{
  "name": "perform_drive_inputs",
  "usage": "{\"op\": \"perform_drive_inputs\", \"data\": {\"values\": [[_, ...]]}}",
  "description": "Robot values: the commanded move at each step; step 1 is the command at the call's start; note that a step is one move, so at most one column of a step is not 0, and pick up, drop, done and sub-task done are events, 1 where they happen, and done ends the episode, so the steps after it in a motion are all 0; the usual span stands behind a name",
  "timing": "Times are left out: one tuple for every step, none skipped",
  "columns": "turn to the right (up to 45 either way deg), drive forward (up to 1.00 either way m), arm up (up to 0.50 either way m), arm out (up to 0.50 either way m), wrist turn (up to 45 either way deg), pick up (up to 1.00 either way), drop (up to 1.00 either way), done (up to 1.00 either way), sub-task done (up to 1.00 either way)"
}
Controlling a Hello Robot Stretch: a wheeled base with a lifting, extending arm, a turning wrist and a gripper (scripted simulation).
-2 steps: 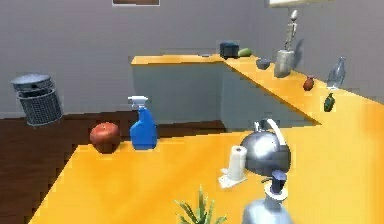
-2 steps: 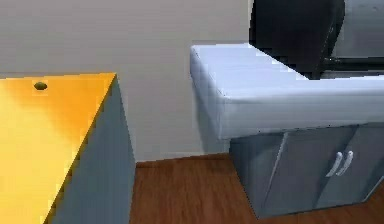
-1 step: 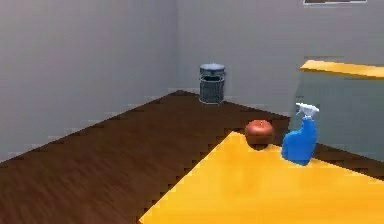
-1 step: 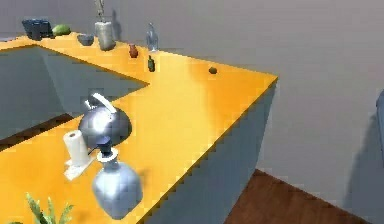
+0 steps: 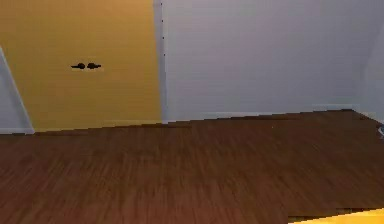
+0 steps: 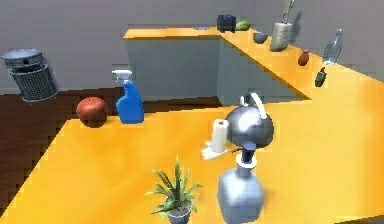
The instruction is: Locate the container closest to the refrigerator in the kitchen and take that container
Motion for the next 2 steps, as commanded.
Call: {"op": "perform_drive_inputs", "data": {"values": [[-12.0, 0.00, 0.00, 0.00, 0.0, 0.00, 0.00, 0.00, 0.00], [0.0, 0.00, 0.50, 0.00, 0.0, 0.00, 0.00, 0.00, 0.00]]}}
